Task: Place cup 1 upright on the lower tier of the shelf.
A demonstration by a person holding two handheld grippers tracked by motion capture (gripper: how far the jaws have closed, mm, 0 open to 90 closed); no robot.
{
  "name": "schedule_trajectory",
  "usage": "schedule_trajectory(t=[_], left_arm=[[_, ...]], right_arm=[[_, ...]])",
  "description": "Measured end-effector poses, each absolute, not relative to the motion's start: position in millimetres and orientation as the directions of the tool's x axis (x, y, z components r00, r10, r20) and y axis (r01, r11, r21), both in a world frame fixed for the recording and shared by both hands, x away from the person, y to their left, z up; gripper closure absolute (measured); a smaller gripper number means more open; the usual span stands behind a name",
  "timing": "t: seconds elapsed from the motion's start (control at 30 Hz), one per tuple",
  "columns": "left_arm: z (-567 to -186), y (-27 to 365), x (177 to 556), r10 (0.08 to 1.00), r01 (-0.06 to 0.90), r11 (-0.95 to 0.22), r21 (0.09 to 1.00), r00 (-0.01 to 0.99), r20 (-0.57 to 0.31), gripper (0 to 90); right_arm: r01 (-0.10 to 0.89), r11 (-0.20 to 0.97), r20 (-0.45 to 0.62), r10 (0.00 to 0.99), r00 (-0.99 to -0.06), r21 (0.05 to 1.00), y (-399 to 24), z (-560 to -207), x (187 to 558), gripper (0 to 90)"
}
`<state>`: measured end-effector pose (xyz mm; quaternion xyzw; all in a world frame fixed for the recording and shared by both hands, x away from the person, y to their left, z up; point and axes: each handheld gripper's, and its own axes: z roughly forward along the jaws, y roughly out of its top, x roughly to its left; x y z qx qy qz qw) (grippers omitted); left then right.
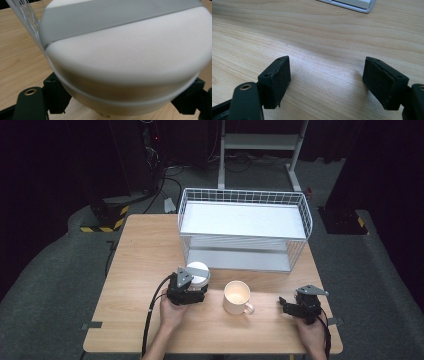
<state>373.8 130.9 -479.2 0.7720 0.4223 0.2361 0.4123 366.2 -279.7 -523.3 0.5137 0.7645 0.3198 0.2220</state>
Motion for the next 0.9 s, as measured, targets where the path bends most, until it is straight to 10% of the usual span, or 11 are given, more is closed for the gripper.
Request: schedule_trajectory(t=[0.9], left_arm=[[-466.9, 111.8, 411.5, 0.842, 0.474, -0.298, 0.829, 0.540, -0.006, 19.0]], right_arm=[[0.643, 0.269, -0.012, 0.927, -0.374, 0.717, -279.7, -523.4, 366.2, 22.7]])
